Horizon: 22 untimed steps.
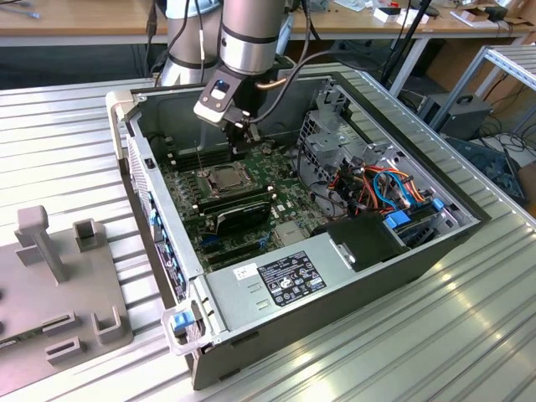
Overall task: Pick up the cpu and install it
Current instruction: 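Close the cpu cover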
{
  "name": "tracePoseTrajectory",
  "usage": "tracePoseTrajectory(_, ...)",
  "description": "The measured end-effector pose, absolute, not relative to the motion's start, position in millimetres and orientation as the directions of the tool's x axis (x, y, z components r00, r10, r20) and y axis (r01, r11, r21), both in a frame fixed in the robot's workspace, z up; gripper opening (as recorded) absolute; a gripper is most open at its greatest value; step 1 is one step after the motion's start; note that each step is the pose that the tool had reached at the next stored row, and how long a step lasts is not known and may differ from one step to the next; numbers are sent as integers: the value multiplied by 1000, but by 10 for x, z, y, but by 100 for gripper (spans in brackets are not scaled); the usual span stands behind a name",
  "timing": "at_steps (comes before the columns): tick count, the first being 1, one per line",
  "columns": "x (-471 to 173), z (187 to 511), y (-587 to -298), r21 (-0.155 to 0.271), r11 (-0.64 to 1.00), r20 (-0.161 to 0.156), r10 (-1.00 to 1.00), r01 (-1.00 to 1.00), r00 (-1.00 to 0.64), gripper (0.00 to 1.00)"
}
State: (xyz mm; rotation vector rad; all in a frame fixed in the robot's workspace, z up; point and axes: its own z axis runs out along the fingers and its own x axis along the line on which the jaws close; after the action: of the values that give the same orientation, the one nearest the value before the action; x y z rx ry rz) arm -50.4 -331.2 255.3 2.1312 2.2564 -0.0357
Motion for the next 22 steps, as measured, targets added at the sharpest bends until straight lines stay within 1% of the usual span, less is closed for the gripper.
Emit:
tracePoseTrajectory(14, -693, 2264, -3311, 7, 57, -43, 997, 998, -57, 11)
tracePoseTrajectory(22, -810, 2218, -3310, 7, 57, -43, 997, 998, -57, 11)
